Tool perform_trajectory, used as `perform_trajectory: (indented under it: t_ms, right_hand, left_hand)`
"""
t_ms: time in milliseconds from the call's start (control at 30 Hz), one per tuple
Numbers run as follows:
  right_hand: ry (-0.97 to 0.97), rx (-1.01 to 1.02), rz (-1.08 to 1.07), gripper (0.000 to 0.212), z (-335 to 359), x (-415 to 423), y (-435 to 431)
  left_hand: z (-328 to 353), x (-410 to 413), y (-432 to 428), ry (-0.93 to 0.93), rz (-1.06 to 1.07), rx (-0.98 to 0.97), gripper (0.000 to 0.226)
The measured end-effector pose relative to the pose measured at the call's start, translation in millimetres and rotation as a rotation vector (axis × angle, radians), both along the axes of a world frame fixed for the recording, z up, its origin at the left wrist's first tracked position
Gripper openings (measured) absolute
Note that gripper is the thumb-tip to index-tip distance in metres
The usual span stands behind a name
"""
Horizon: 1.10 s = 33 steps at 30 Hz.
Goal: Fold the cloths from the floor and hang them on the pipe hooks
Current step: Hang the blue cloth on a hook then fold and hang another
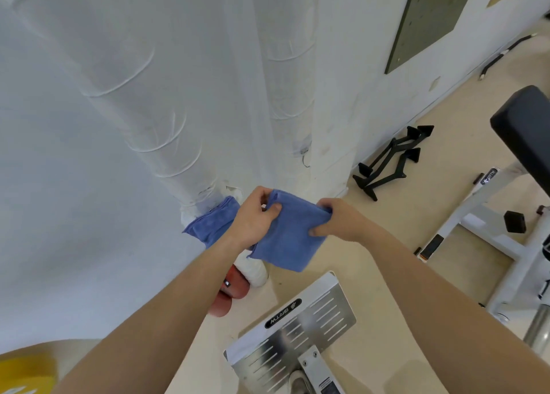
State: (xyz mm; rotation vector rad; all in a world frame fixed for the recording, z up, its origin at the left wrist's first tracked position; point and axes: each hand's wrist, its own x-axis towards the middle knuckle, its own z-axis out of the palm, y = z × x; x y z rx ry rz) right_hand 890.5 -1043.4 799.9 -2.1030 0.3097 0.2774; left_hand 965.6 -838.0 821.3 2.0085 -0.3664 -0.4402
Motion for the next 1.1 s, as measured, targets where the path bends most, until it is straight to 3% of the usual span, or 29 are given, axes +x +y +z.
perform_trajectory:
  t_ms: [133, 200, 333, 467, 633, 833, 967, 1100]
  right_hand:
    - [-0.01, 0.49, -0.313, 0.034, -18.5, 22.3, -27.3]
    - [-0.064, 0.552, -0.444, 0.024, -29.1, 43.5, -35.7]
    - [-0.238, 0.374, -0.543, 0.015, -53.1, 101.0, -59.7]
    - [-0.339, 0.215, -0.503, 0.018, -61.5, 158.0, -83.8]
    - [-0.336, 0.225, -0.389, 0.023, -89.4, 191.4, -102.0]
    - [-0.222, 0.153, -0.387, 0.018, -135.3, 194.6, -108.7]
    - [-0.193, 0.183, -0.519, 0.032, -128.6, 191.1, -102.4]
    - [-0.31, 0.027, -0.469, 0.023, -105.6, 182.5, -97.6]
  left_hand:
    - [-25.9, 23.3, -38.5, -0.001, 0.274, 0.079, 0.015]
    - [-39.5, 33.9, -62.3, 0.021, 0.346, 0.098, 0.018]
    - [-65.2, 69.0, -107.1, 0.014, 0.426, -0.011, 0.019]
    - [-92.7, 106.1, -132.4, 0.001, 0.483, -0.169, 0.012]
    - [-131.7, 135.3, -133.1, -0.078, 0.534, -0.219, 0.007]
    - [-170.3, 145.7, -121.4, 0.098, 0.511, -0.103, 0.013]
    - [-167.2, 150.3, -116.9, 0.357, 0.514, -0.251, 0.012]
    - [-145.7, 144.4, -114.3, 0.151, 0.556, -0.174, 0.022]
